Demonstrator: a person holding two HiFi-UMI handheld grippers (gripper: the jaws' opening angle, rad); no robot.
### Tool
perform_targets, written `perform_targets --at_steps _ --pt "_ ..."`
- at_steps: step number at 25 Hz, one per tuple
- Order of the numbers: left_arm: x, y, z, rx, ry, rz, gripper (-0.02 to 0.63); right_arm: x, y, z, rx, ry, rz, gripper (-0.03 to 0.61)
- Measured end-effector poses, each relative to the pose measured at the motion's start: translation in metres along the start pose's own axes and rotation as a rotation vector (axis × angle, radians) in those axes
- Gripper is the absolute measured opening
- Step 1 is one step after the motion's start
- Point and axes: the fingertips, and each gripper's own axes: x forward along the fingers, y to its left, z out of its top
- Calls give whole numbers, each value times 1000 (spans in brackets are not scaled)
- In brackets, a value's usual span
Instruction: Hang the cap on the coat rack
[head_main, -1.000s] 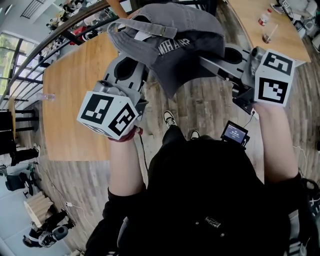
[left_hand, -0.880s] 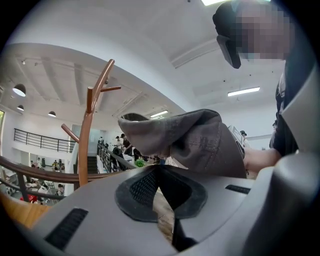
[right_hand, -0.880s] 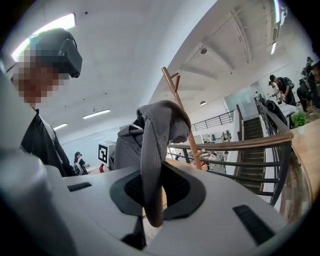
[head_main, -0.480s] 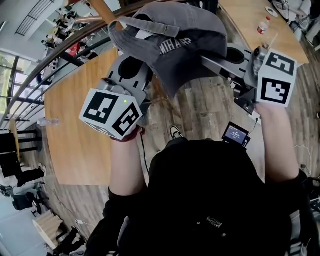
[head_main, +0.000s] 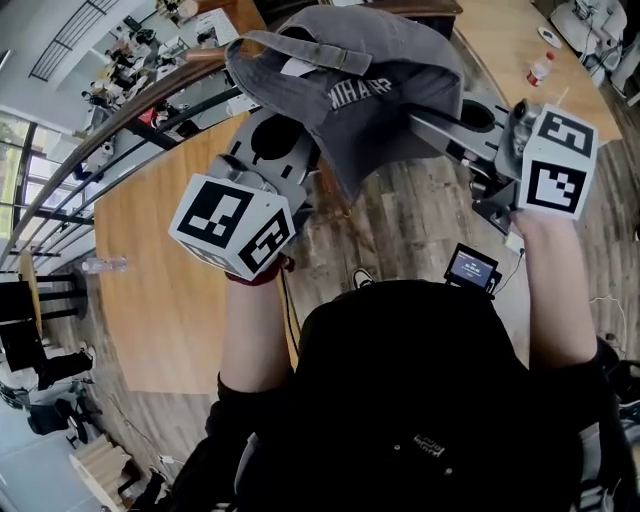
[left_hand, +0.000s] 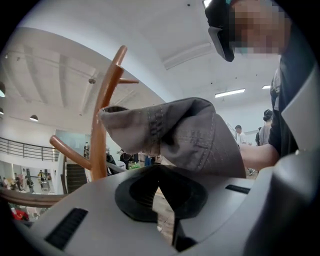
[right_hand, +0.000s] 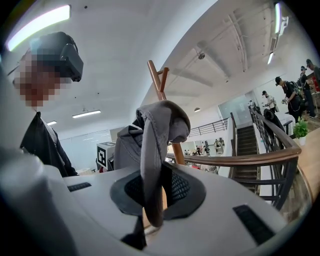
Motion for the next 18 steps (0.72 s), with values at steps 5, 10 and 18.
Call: perform_targets --at_steps 5,10,18 --pt "-4 11 1 -17 -31 21 6 4 -3 -1 -12 -4 -11 40" --pt "2 9 -2 -43 -25 -8 6 7 -7 -3 1 9 -14 40" --pt "3 9 -6 -72 2 12 6 10 -3 -5 17 38 18 40"
